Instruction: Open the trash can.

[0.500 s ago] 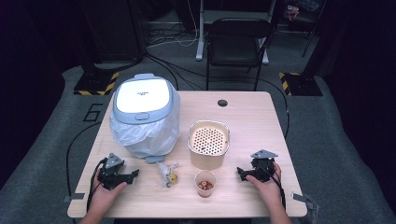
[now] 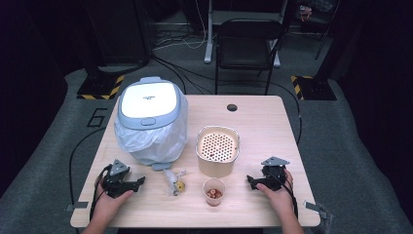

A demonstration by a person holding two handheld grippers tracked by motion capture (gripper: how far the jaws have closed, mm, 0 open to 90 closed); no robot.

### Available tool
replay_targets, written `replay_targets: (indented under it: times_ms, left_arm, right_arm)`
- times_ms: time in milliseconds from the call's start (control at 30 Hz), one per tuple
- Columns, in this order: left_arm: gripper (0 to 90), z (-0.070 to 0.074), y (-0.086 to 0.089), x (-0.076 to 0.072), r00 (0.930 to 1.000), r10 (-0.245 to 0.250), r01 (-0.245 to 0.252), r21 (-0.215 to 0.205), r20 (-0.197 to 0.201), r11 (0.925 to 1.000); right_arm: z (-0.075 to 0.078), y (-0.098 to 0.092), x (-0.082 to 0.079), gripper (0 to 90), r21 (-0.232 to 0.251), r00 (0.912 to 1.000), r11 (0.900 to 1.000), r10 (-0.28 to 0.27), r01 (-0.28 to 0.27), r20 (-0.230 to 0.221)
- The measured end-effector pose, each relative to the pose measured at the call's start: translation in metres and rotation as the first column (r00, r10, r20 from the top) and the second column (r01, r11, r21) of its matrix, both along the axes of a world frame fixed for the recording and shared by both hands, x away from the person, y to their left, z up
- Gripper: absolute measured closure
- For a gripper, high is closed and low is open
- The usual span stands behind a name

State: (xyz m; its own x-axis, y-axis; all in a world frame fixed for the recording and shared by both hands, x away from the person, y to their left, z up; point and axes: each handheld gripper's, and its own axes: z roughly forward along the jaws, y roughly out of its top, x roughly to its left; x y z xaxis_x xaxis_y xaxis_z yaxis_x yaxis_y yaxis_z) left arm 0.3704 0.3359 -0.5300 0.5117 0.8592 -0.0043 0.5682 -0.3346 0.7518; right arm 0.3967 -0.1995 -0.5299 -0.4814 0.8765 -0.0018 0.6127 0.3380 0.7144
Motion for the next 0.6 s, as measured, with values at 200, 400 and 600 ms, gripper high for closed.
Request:
replay_targets:
  times_ms: [200, 400, 600]
  left_arm:
    - [16.8, 0.0005, 0.0002, -0.0019, 0.9997, -0.017, 0.017, 0.003, -0.018, 0.9999]
    - [27.7, 0.0004, 0.0019, -0.0033, 0.9999, 0.009, -0.008, -0.014, 0.014, 0.9999]
    - [39.2, 0.0061, 0.0, -0.0065, 0.9997, 0.018, -0.018, -0.006, -0.016, 0.9998]
  right_arm:
    - [0.0, 0.0, 0.0, 0.0, 0.0, 1.0, 1.0, 0.0, 0.0, 0.001]
    - [0.0, 0.0, 0.0, 0.0, 0.0, 1.0, 1.0, 0.0, 0.0, 0.0]
    - [0.0, -0.0002, 0.0001, 0.0, -0.003, 1.0, 1.0, 0.001, -0.001, 0.001]
